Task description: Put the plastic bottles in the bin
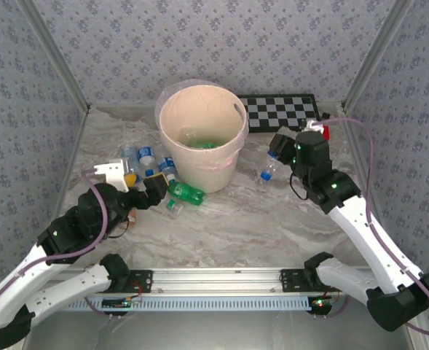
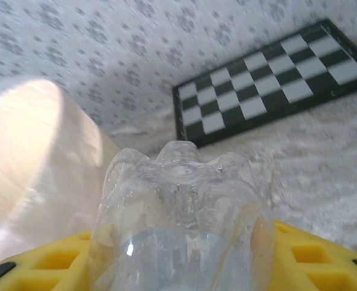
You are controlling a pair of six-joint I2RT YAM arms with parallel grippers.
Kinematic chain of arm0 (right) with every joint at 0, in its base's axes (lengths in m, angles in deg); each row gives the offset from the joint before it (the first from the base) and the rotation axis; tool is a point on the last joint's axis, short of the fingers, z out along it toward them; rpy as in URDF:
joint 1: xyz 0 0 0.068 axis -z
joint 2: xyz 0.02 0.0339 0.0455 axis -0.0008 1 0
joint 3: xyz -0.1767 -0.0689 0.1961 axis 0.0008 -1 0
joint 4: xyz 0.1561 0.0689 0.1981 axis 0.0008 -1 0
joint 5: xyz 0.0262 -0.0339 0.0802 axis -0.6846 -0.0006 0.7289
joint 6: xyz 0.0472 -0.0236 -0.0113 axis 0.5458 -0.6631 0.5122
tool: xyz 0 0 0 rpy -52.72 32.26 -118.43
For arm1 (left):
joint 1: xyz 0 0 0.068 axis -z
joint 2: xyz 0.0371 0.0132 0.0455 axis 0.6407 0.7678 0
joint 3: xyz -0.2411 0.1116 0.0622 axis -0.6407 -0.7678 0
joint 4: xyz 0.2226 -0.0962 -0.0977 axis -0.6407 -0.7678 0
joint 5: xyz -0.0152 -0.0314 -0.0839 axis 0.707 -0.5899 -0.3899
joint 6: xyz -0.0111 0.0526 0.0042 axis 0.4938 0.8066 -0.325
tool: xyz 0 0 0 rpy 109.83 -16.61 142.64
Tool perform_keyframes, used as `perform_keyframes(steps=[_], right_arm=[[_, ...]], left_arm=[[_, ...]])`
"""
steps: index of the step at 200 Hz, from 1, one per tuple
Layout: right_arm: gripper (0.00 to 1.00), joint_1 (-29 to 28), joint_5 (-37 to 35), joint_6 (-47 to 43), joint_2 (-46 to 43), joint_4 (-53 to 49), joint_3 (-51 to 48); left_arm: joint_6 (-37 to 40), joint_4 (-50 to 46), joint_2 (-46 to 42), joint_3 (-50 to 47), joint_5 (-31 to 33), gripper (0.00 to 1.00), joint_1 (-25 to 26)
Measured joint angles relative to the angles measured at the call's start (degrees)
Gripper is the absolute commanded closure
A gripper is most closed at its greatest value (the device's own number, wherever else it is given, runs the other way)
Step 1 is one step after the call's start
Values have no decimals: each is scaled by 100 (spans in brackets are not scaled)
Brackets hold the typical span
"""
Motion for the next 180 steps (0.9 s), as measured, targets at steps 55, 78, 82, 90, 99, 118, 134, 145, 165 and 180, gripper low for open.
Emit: perform_keyframes(steps=[55, 78, 82, 90, 99, 118, 134, 145, 165, 180], right_arm=[[45, -809, -247, -752, 859, 177, 1753], [45, -1161, -310, -1128, 1471, 286, 2514], [45, -1207, -319, -1198, 1591, 313, 2658], [44, -1290, -323, -1329, 1851, 323, 2938], [44, -1364, -319, -1449, 2140, 308, 3246], [44, -1443, -302, -1648, 2756, 243, 3838], [44, -1482, -306, -1788, 3178, 151, 4148], [44, -1508, -313, -1860, 3407, 81, 4258], [44, -1565, -339, -1963, 3661, -74, 4299], [44, -1602, -363, -2026, 3753, -151, 4299]], left_arm=[[-90, -55, -203, -33, 247, 0, 0], [-105, -107, -245, -33, 289, 0, -2], [-107, -107, -254, -33, 297, 0, 0], [-105, -120, -271, -33, 308, 0, -2], [-105, -131, -295, -33, 308, 0, 0], [-105, -175, -343, -33, 308, 0, 0], [-105, -254, -385, -33, 308, 0, -2], [-105, -280, -417, -33, 308, 0, 0], [-105, -302, -476, -31, 310, 0, 0], [-103, -302, -511, -31, 326, 0, 0]])
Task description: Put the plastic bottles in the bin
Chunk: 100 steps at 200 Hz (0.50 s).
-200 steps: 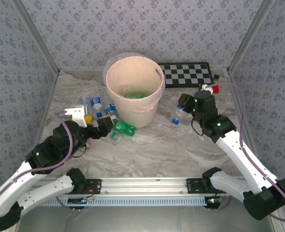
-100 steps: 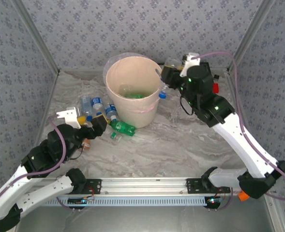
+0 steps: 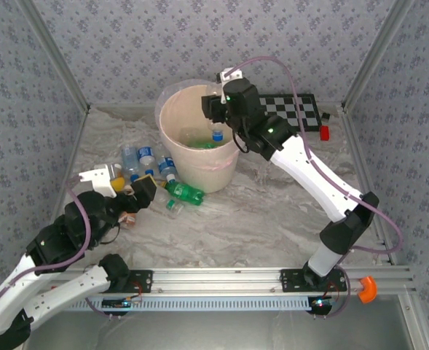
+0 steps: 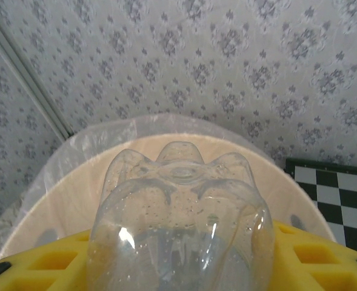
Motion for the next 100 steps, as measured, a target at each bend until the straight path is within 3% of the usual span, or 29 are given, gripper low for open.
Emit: perform_keyframes(steps=[79, 92, 100], right_arm=[[42, -39, -149, -87, 15, -46, 118], [40, -48, -155, -109, 15, -46, 118], [34, -57, -157, -127, 15, -48, 118]], left_arm=[[22, -4, -17, 0, 2, 0, 0], [20, -7, -17, 0, 0, 0, 0], [20, -4, -17, 0, 0, 0, 0]])
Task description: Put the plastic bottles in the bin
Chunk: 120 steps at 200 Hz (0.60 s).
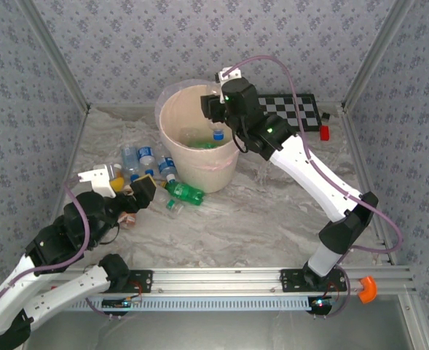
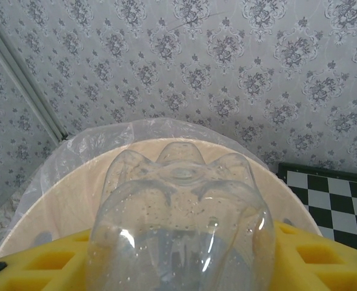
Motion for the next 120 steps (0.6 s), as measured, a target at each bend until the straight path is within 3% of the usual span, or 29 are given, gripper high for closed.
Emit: perform_keyframes(steps=[29, 120], right_arm=[[0, -59, -44, -85, 0, -11, 0], [0, -260, -149, -151, -151, -9, -70]], left_arm=[[2, -2, 0, 0, 0, 0, 0], [0, -68, 0, 0, -2, 0, 0]])
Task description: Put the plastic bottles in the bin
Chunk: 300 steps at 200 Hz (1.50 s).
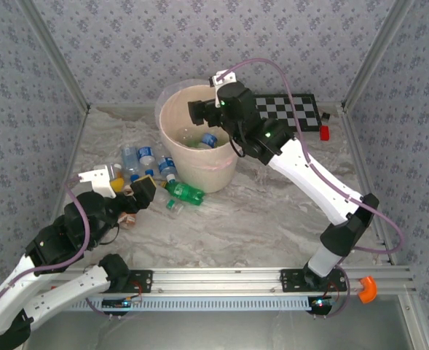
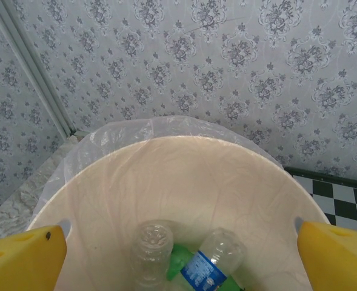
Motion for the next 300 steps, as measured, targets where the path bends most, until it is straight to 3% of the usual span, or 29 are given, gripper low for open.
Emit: perform_keyframes(steps=[78, 134, 159, 192, 228, 300], right_arm=[[0, 0, 9, 31, -1462, 262, -1456], [0, 9, 420, 109, -2830, 505, -3165], [0, 66, 686, 118, -3303, 629, -3779], [0, 120, 892, 181, -3790, 767, -4437], [0, 166, 1099, 271, -4181, 946, -4885], [0, 308, 1432, 461, -4363, 1145, -5119]], left_arm=[[-203, -332, 31, -11, 435, 0, 22], [-1036, -1182, 522, -129, 979, 0, -232], [-1325, -1427, 673, -452, 697, 0, -1005], [-1574, -1641, 726, -1067, -186, 0, -2417], [-1606, -1805, 708, -1390, -890, 0, -3526], [-1449, -1801, 1346, -1425, -1436, 2, -5729]])
